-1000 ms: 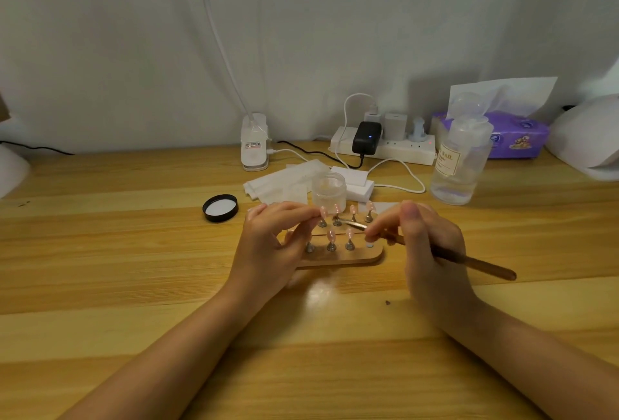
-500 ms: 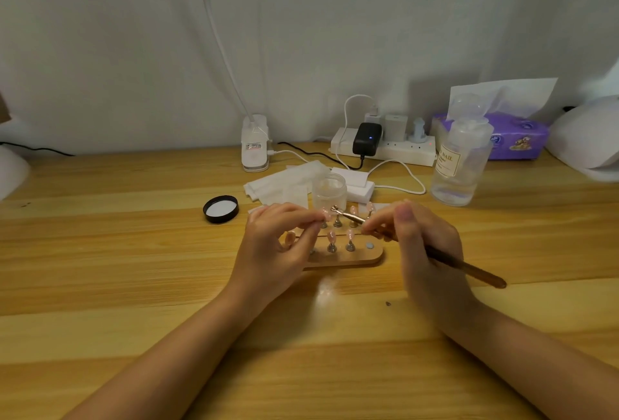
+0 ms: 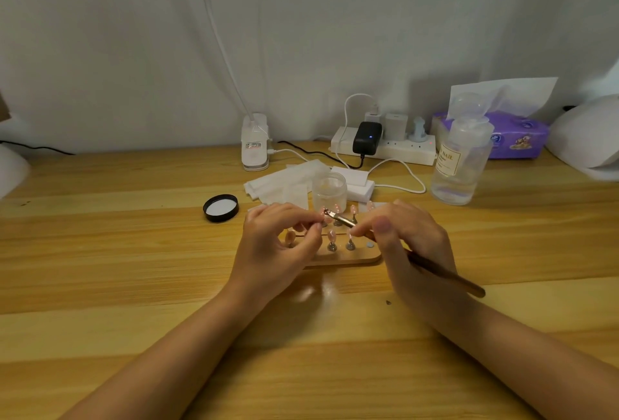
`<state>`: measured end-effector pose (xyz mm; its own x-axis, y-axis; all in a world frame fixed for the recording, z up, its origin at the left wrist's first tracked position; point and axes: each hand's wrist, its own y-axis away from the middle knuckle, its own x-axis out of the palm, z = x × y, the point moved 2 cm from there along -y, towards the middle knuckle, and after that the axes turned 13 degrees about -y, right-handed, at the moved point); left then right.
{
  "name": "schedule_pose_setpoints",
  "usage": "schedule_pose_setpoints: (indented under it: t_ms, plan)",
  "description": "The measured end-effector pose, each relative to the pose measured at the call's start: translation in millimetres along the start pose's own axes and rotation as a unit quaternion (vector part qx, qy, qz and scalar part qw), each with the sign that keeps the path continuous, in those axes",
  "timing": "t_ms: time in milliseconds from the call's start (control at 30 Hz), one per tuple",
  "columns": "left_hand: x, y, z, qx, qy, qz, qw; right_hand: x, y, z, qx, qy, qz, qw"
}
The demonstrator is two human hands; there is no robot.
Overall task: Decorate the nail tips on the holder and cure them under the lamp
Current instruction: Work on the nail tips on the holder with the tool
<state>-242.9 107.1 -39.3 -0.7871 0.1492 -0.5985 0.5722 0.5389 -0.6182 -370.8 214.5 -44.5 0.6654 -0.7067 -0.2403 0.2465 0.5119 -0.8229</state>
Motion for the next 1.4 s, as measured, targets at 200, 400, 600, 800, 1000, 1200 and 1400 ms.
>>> schedule_pose_setpoints:
  t_ms: [200,400,600,800,1000,1200,1400]
  plan:
    - [-1.1,-0.4,-0.9,-0.006,0.003,0.001,1.000,-7.4,1.3,-1.5,0.006,-0.024,-0.039,0.999]
    - [-0.8,-0.4,-1.7,0.007,-0.029,-0.012,0.999,-0.6,0.6,-1.6,-0.014,0.021,-0.005,1.000]
    - [-0.3,0.4,-0.5,0.010,-0.056,-0.020,0.998,-8.6,0.8,0.3,-0.011,-0.020,-0.046,0.999]
    - [-0.2,0.6,-2.8,0.023,-0.092,-0.014,0.995,-0.6,1.0,-1.6,-0.017,0.038,-0.001,0.999]
    - [0.2,0.6,-2.0,0.019,-0.090,-0.016,0.996,-6.5,2.2,-2.4,-0.014,-0.015,-0.035,0.999]
    - [0.3,0.1,-2.3,0.023,-0.094,-0.018,0.995,-0.4,0.9,-2.2,-0.010,0.017,-0.004,1.000]
    - [0.2,0.0,-1.9,0.025,-0.084,-0.020,0.996,-6.3,1.6,0.4,0.010,-0.031,-0.042,0.999]
